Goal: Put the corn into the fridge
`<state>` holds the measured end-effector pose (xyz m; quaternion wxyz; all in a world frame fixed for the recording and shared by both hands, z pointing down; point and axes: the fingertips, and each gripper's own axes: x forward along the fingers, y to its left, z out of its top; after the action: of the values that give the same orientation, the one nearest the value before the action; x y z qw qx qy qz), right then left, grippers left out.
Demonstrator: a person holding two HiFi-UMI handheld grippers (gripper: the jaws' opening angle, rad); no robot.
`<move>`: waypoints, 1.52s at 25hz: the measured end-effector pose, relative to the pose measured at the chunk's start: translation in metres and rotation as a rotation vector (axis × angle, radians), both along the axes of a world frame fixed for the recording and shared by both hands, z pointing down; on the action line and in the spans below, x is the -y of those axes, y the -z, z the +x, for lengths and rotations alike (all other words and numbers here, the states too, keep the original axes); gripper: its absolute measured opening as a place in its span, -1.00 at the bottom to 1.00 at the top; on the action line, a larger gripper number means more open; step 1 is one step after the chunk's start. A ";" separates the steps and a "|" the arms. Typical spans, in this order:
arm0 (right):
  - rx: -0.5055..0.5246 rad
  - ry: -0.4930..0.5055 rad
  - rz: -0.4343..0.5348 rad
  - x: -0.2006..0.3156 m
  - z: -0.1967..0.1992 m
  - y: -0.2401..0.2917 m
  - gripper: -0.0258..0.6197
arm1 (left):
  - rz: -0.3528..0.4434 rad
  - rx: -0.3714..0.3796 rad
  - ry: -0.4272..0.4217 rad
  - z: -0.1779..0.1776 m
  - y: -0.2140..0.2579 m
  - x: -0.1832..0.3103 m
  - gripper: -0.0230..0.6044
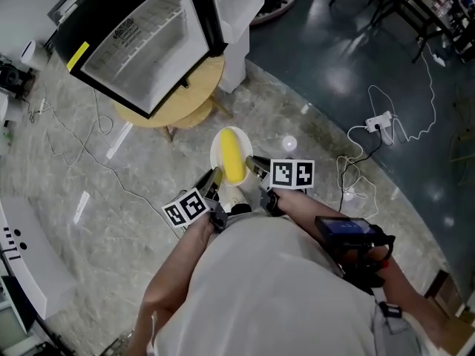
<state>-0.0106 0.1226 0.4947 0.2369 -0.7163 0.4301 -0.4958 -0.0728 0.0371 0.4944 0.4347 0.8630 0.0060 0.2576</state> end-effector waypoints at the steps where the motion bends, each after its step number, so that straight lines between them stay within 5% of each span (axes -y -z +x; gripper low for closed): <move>1: -0.002 -0.003 0.002 0.003 0.004 0.001 -0.79 | 0.001 -0.003 -0.002 0.004 0.001 0.004 -0.75; 22: -0.022 -0.047 0.001 0.088 0.063 0.008 -0.79 | 0.007 -0.014 -0.052 0.066 0.007 0.090 -0.75; 38: -0.041 0.110 0.020 0.173 0.062 0.009 -0.79 | 0.033 -0.013 0.099 0.052 0.007 0.166 -0.75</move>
<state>0.0511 -0.0503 0.4861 0.2074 -0.6992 0.4785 -0.4890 -0.0208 -0.1285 0.4873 0.4325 0.8709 -0.0384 0.2302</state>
